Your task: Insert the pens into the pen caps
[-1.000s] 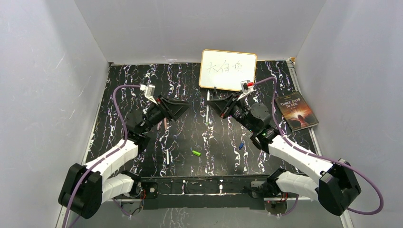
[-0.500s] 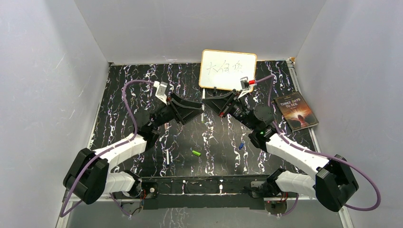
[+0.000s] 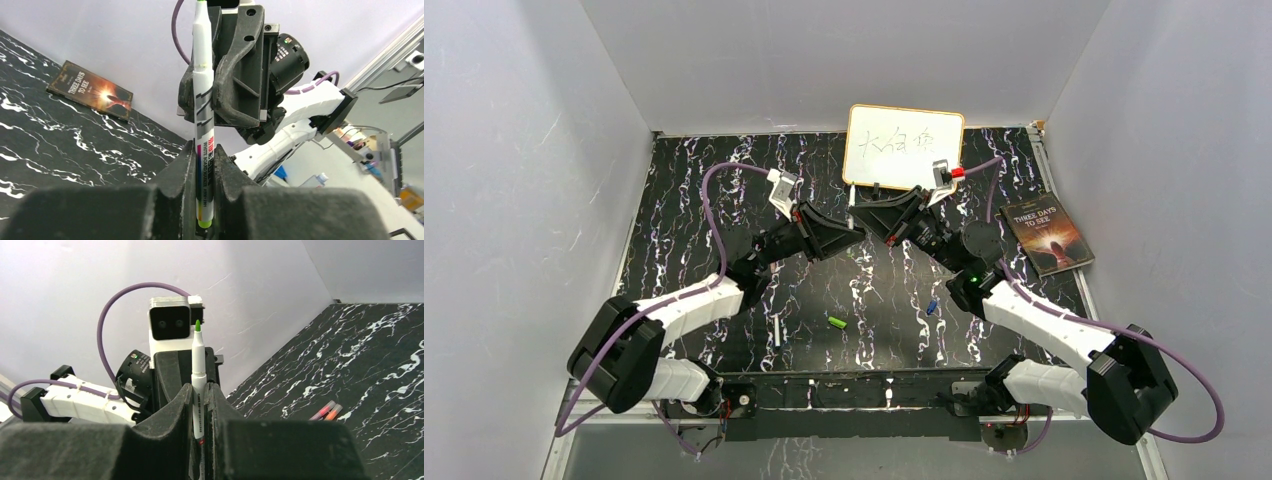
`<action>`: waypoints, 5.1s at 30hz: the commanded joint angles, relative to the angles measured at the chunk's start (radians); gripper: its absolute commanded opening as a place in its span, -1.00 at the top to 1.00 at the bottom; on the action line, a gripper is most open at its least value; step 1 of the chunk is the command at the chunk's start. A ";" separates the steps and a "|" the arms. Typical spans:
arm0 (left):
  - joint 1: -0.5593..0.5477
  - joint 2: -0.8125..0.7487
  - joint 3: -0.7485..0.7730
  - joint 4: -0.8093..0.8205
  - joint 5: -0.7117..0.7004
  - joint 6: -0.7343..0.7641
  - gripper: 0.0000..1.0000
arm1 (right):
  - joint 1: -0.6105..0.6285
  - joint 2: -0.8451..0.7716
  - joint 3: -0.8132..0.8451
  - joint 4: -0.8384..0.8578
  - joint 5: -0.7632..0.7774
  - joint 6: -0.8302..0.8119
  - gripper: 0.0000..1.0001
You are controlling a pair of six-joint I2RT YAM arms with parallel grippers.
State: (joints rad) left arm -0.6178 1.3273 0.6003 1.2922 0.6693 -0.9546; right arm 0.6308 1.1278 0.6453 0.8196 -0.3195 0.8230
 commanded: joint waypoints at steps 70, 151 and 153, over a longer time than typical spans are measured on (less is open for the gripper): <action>0.302 -0.214 0.340 -1.380 -0.290 0.693 1.00 | 0.341 0.409 0.343 -1.178 0.124 -0.721 -0.10; 0.409 -0.233 0.346 -1.460 -0.326 0.635 1.00 | 0.331 0.549 0.444 -1.019 0.394 -0.454 0.89; 0.410 -0.228 0.349 -1.458 -0.321 0.634 1.00 | 0.336 0.551 0.451 -1.023 0.400 -0.445 0.62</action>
State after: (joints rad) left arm -0.2184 1.1263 0.9421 -0.1654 0.3466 -0.3145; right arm 0.9531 1.7290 1.0660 -0.2352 0.0273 0.3260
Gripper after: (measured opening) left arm 0.068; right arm 0.093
